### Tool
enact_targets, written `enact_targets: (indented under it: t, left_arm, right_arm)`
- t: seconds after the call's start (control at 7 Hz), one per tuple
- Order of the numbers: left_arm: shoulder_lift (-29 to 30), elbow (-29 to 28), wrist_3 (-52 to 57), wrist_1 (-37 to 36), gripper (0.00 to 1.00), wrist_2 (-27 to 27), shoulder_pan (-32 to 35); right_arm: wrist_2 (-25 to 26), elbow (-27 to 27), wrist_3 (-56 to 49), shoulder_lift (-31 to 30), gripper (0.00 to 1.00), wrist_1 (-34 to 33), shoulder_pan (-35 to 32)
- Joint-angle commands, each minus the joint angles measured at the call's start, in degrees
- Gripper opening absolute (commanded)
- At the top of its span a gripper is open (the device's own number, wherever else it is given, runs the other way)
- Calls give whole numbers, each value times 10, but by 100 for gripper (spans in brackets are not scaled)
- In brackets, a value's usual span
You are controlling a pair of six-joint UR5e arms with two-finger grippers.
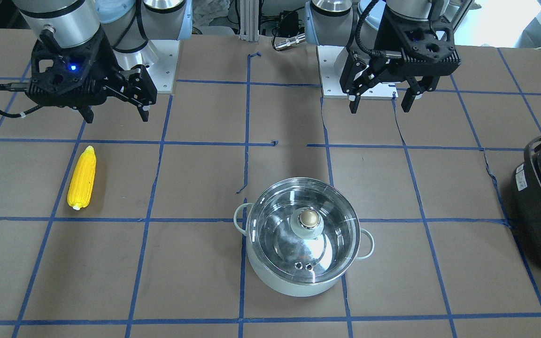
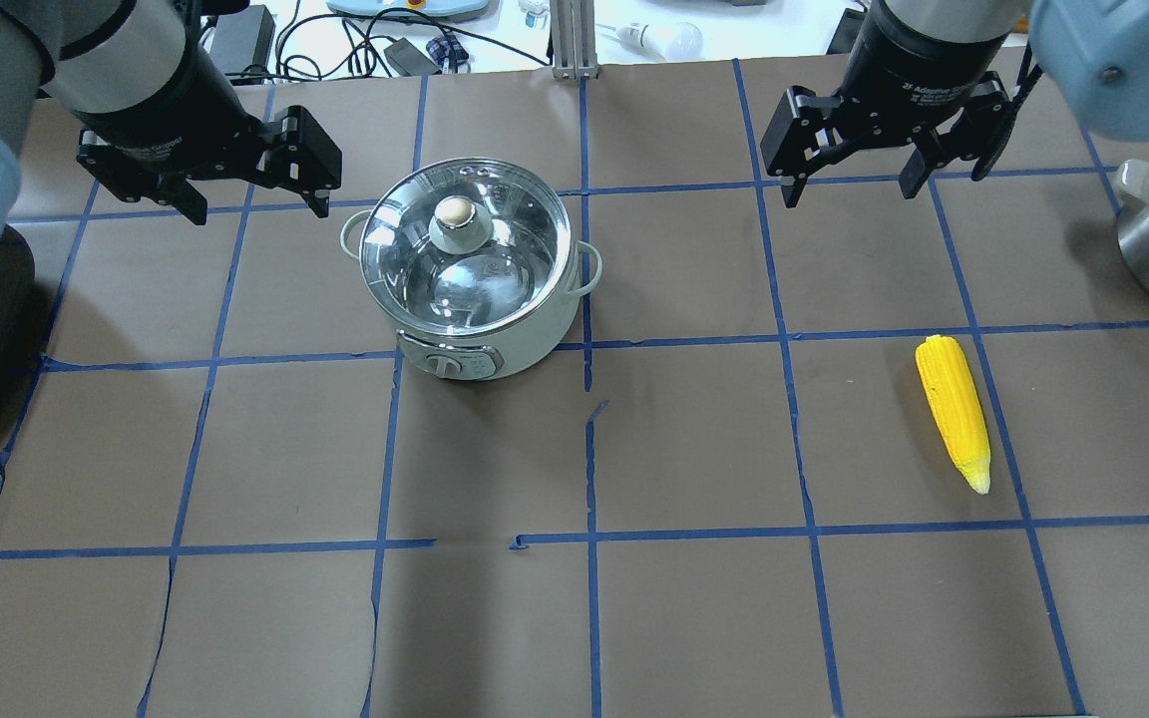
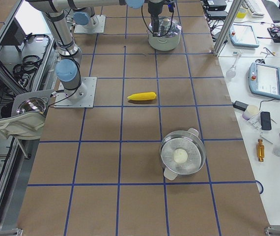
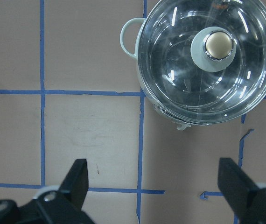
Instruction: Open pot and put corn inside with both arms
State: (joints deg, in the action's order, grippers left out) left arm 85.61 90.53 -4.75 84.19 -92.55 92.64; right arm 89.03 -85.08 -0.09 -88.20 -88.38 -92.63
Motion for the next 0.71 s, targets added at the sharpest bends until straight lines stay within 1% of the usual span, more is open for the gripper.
enact_targets:
  t: [0.0,0.57]
  left_arm:
    - [0,1,0,0,100,0,0]
    - [2,5,0,0,100,3,1]
  right_arm:
    - [0,0,0,0,100,-1,0]
    - [0,1,-1,0,100,-2,1]
